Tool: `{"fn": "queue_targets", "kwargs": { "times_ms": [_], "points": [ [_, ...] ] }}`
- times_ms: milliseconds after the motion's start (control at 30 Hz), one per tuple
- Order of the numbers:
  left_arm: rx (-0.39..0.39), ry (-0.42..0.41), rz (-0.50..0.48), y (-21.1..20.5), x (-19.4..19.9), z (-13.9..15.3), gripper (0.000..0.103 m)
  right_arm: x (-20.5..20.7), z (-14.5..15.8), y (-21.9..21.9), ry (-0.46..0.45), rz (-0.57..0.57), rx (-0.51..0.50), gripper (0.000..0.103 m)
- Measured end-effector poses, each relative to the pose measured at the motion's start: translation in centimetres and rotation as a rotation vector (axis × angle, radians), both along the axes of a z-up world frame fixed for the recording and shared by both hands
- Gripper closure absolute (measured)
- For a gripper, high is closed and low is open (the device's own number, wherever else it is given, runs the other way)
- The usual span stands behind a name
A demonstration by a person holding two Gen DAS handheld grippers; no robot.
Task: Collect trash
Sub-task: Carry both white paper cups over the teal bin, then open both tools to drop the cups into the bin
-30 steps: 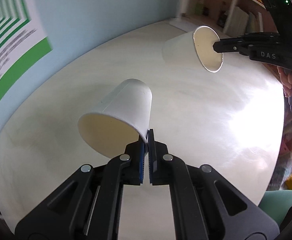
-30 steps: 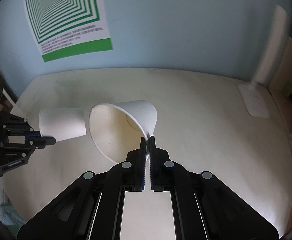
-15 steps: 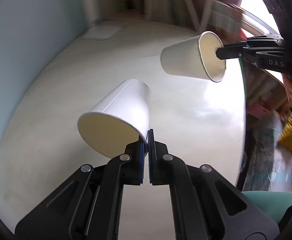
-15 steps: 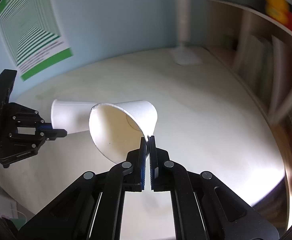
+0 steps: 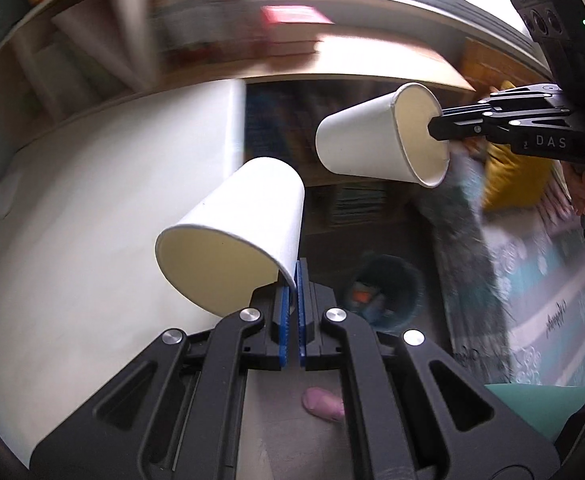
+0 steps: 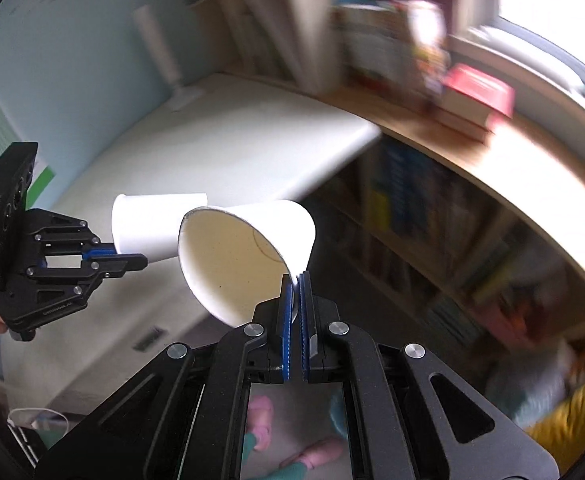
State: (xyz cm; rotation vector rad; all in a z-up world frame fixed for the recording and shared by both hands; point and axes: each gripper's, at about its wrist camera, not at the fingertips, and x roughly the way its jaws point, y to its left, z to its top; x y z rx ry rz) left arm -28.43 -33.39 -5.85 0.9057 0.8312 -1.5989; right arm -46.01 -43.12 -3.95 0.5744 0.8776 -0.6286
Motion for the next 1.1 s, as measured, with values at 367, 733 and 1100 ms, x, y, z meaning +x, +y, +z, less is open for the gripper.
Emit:
{"fn": "queue_targets", "kwargs": {
  "times_ms": [367, 733, 1100],
  "points": [
    [0.197, 0.061, -0.218, -3.7, -16.7, -8.3, 0.102, -16.4, -8.7, 0.8, 0.085, -0.244, 0.232, 0.099],
    [0.364, 0.027, -0.245, -5.4, -23.0, -16.6, 0.035, -21.0, -17.9, 0.6, 0.071, -0.354, 0.462, 0.065],
    [0.343, 0.037, -0.143, -4.9, -19.6, -14.8, 0.019, -21.2, -16.5, -0.9, 0.052, -0.332, 0.422, 0.054]
  ]
}}
